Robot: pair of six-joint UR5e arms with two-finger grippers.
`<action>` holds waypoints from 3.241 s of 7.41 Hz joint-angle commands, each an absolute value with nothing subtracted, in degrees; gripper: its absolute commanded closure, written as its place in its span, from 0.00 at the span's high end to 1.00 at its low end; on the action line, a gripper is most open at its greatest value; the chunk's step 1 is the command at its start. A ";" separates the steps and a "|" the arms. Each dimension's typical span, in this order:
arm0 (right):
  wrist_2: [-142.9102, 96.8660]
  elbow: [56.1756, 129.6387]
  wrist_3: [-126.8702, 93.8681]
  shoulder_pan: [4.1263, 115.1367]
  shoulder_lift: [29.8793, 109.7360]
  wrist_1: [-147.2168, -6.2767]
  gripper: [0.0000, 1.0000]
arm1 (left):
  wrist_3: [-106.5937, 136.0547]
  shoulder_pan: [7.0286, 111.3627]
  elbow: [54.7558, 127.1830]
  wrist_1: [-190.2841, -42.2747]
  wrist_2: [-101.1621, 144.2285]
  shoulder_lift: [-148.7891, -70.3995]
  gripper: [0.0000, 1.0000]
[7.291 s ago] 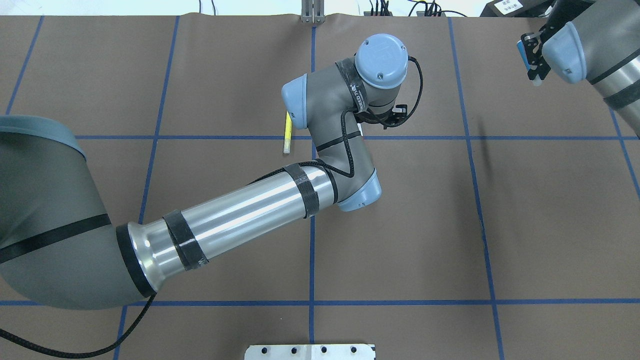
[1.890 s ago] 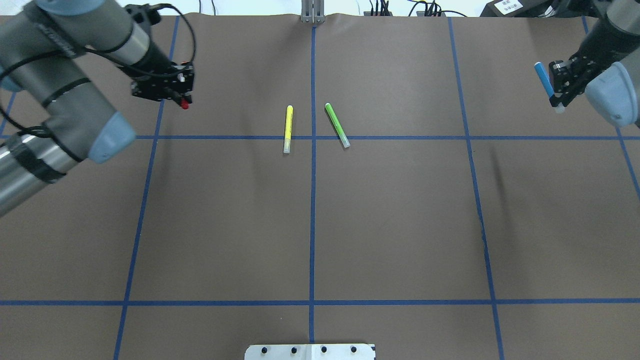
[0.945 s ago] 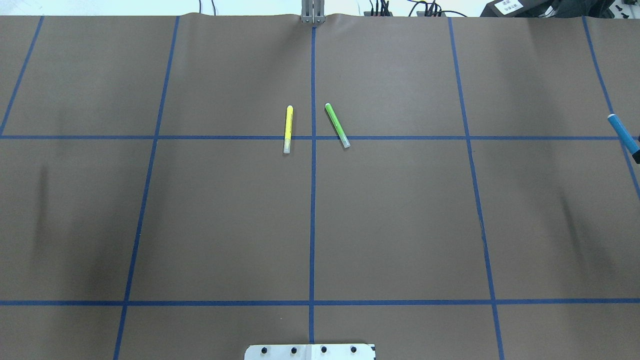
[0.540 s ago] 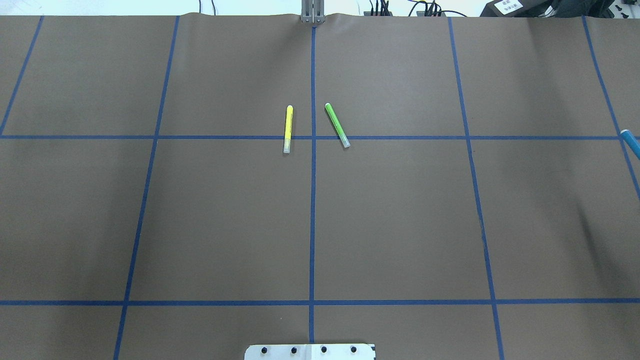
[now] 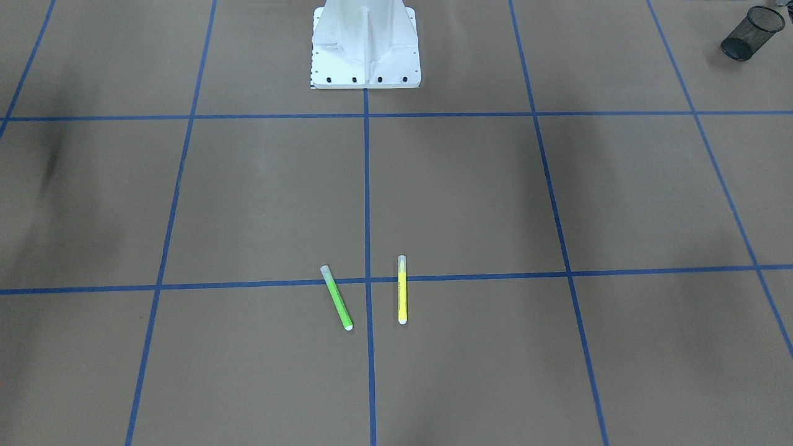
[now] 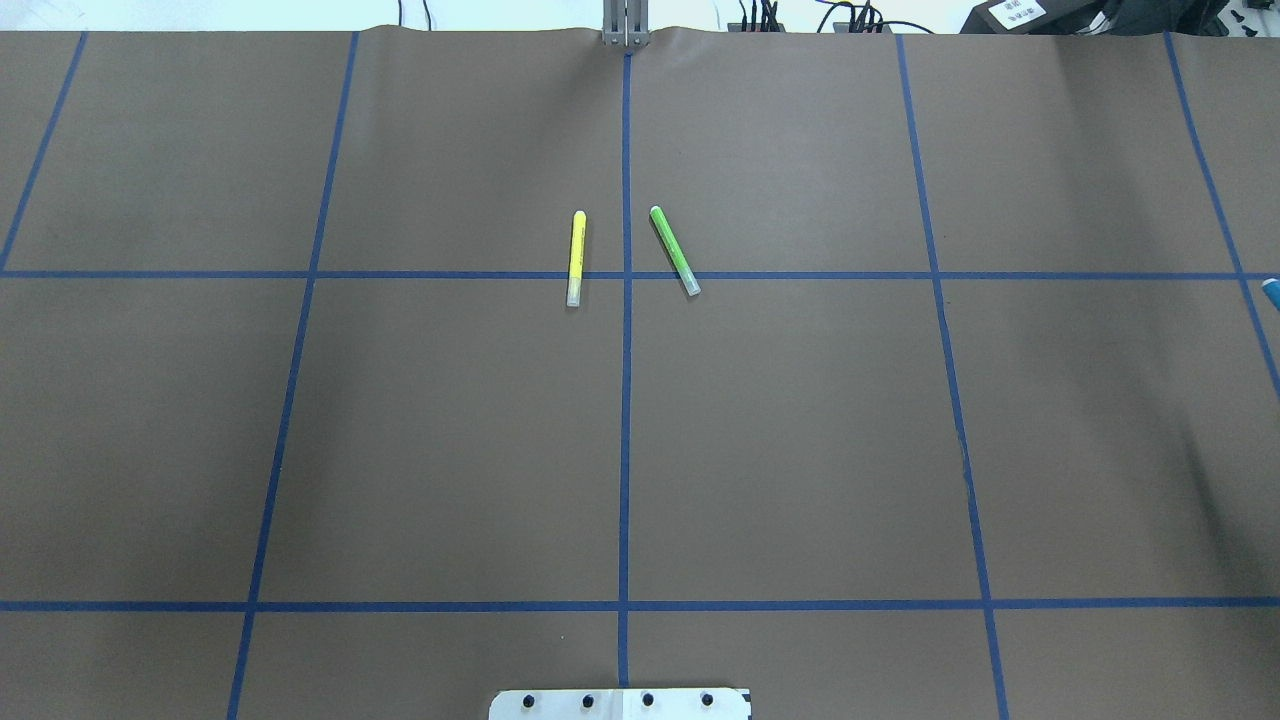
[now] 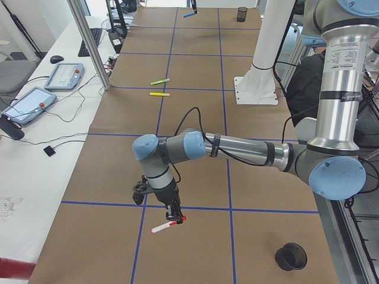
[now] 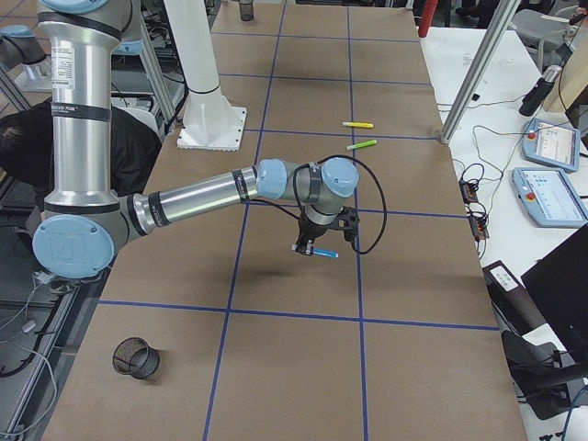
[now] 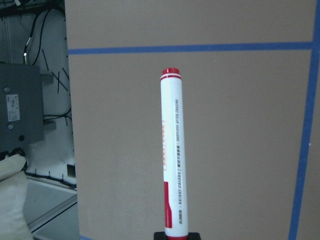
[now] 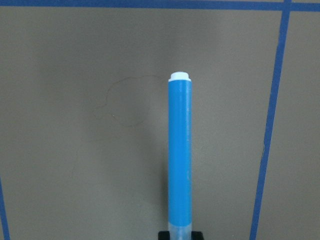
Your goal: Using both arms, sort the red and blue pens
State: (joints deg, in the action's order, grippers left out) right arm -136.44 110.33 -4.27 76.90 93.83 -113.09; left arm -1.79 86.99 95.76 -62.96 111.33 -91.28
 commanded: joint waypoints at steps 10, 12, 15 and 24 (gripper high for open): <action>-120.06 107.14 35.93 92.81 98.44 -153.60 0.00 | -15.64 97.11 104.57 -37.04 119.44 -81.23 0.00; -119.97 107.05 40.05 93.68 98.79 -159.14 0.00 | -17.39 99.39 105.55 -29.40 119.79 -79.55 0.00; -120.93 105.30 40.34 94.13 98.35 -159.17 0.00 | -24.76 101.85 103.28 -26.81 119.71 -72.01 0.00; -123.66 103.71 41.57 94.13 97.38 -159.17 0.00 | -28.39 114.43 90.99 -29.34 113.47 -69.35 0.00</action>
State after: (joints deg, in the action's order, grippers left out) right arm -123.65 103.73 41.01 94.10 97.42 -159.16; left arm -28.39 113.28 93.04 -27.97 114.00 -69.31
